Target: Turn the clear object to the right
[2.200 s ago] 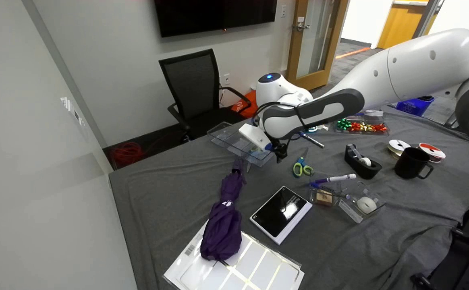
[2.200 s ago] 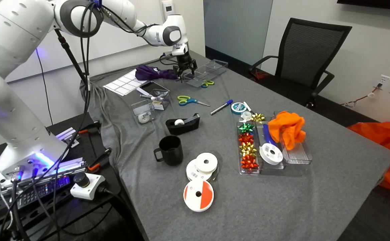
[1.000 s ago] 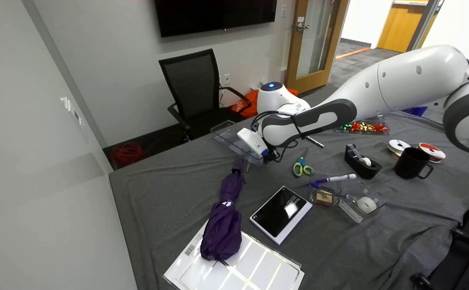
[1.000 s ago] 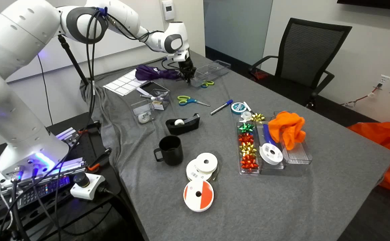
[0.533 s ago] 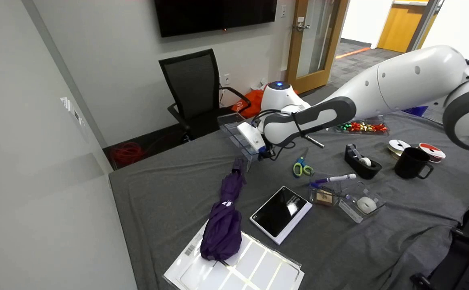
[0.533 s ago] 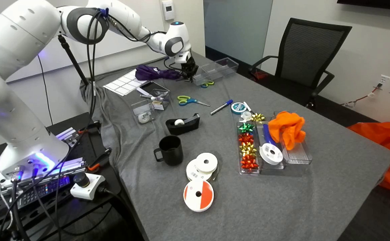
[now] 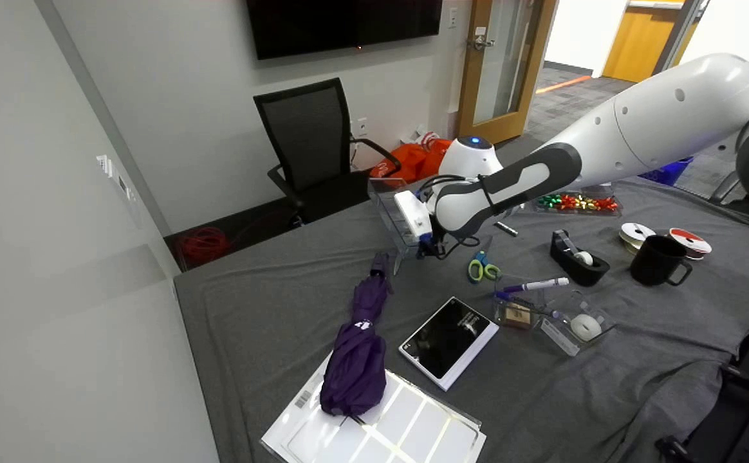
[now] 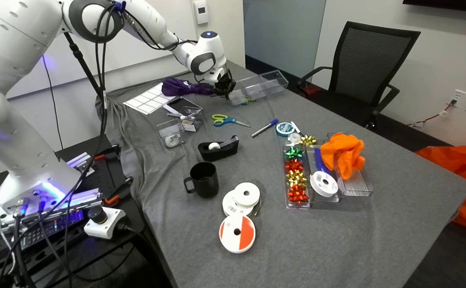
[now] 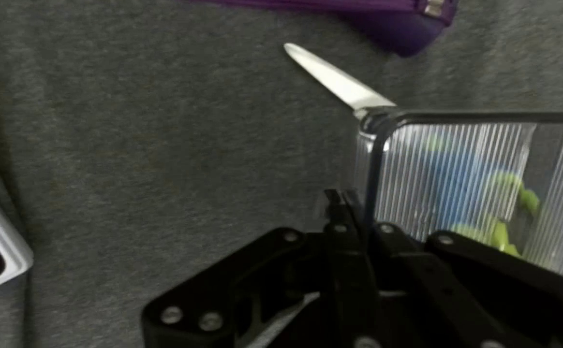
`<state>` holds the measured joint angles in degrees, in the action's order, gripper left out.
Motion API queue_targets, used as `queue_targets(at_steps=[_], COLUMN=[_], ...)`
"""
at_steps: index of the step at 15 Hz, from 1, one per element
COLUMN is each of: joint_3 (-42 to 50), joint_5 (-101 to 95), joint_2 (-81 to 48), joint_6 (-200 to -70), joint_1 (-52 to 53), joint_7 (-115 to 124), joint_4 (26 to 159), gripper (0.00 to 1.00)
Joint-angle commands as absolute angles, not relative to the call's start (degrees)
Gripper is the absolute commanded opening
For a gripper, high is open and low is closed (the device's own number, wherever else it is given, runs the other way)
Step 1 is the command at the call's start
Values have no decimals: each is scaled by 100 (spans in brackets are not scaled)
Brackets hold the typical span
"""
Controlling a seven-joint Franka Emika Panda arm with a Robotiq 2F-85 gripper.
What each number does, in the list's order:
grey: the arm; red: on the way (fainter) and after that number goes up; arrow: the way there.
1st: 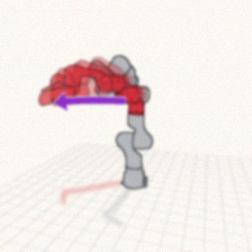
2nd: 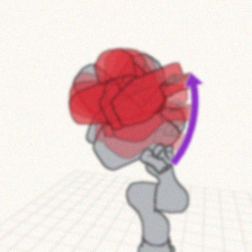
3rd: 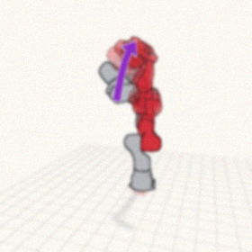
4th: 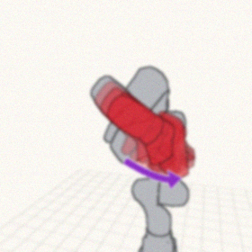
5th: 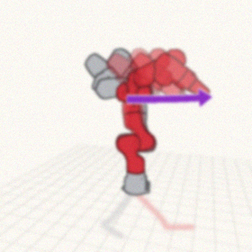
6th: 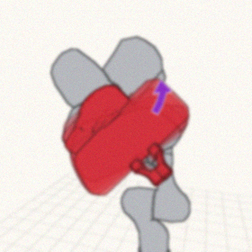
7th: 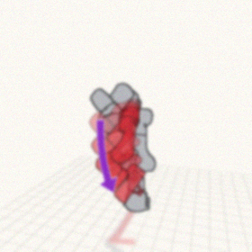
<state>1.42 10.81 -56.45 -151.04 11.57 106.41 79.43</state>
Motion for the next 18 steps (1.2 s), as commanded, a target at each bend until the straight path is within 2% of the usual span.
queue_targets(at_steps=[1, 7, 8, 18], joint_3=[16, -342, -243, -212], joint_5=[1359, 1916, 1806, 2033], joint_2=[-4849, -4112, -4544, -4149], joint_6=[-15189, -16138, -15645, -16049], joint_1=[1150, 1183, 1198, 1305], joint_7=[10740, 10881, 11028, 11626], joint_4=[9030, 10202, 9524, 10200], gripper=[1, 1, 4, 1])
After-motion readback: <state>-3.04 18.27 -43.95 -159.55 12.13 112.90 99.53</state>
